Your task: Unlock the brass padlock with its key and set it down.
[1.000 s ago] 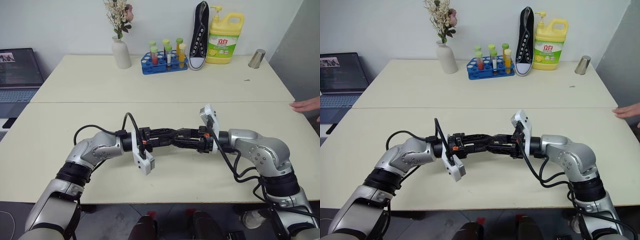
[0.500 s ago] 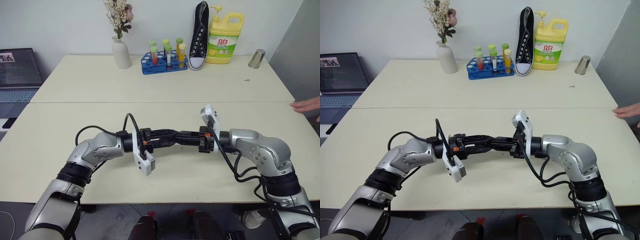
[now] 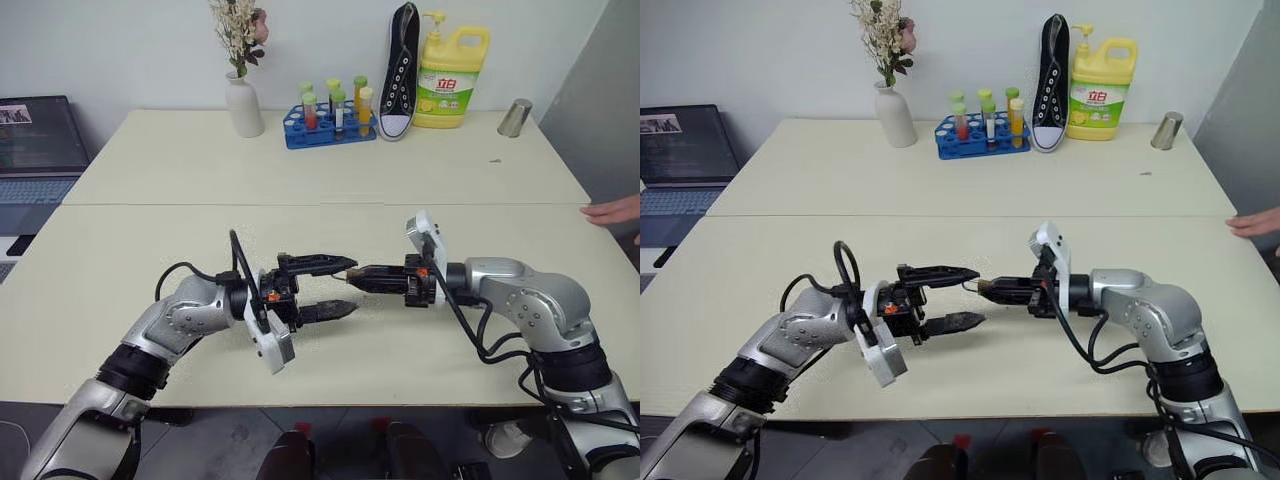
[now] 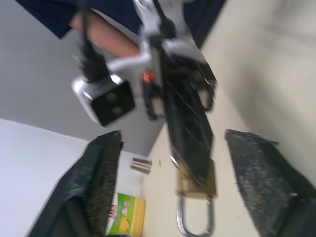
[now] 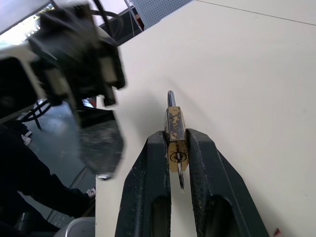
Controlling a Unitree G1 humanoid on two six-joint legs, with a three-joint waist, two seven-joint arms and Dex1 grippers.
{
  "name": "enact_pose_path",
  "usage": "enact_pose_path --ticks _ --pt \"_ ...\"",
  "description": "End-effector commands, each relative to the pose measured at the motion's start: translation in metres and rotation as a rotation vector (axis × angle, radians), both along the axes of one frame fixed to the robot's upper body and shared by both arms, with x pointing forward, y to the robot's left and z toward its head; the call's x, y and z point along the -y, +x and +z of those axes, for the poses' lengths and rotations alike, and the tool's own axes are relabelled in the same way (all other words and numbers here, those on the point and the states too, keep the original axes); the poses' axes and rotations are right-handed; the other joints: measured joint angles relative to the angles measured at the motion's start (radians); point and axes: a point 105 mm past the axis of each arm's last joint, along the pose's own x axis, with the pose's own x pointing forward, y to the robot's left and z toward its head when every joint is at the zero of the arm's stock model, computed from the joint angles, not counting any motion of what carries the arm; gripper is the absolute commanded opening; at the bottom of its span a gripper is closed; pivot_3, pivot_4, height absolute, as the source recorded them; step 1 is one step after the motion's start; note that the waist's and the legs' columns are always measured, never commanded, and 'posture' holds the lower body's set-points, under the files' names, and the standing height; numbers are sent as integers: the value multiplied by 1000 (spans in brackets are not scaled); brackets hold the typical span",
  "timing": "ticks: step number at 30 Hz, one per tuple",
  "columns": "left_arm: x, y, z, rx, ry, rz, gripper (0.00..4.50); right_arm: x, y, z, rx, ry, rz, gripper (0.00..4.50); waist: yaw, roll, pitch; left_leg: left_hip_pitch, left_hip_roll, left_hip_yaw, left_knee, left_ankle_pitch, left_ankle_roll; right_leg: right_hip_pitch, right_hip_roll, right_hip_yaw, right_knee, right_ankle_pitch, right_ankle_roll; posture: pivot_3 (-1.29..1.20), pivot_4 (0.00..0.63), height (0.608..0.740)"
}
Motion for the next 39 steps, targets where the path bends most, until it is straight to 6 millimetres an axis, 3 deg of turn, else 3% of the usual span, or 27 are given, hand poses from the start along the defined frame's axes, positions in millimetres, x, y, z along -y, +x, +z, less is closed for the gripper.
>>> enact_pose_path --ticks 1,3,6,8,12,14,17,21,30,39 --pt "-7 9 25 -58 -116 58 3798 10 1 15 93 -7 -1 163 0 0 0 0 0 0 0 0 0 0 0 0 0 0 0 0 150 740" --pt "-12 21 23 -114 -108 108 3798 12 1 16 108 -18 -2 163 0 0 0 0 0 0 0 -2 3 0 0 0 0 0 0 0 150 740" --pt "-17 39 7 -287 -54 162 3231 14 -2 18 129 -22 8 163 -3 0 0 0 0 1 0 -2 3 0 1 -1 0 0 0 0 150 740" --pt "-17 53 -6 -523 -31 193 2603 13 -8 20 137 -21 28 163 -5 0 0 0 0 1 0 -2 3 0 1 0 0 0 0 0 150 740" --pt "-15 60 -19 -774 3 199 1384 11 -13 21 143 -19 51 163 -9 0 0 0 0 0 0 -2 3 0 1 -1 0 0 0 0 150 740" --pt "-9 62 -20 -918 -28 169 775 9 -17 23 146 -9 66 163 -9 0 0 0 0 0 0 -2 3 0 1 -1 0 0 0 0 150 740" --pt "1 62 -17 -1000 -59 120 0 7 -20 25 149 -2 74 163 -9 0 0 0 0 0 1 -2 3 0 1 -1 0 0 0 0 150 740" --pt "5 55 -16 -1123 -75 65 0 8 -21 25 149 -1 72 163 -9 0 0 0 0 0 1 0 0 1 1 -1 0 0 0 0 150 740" --pt "-1 48 -7 -1195 -97 59 0 11 -17 22 150 -16 51 163 -9 0 0 0 0 0 1 0 0 0 1 -1 0 0 0 0 150 740" --pt "2 32 -16 -1231 -27 37 0 11 -15 21 144 -10 50 163 -7 0 0 0 0 0 1 0 0 1 1 0 0 0 0 0 150 740"
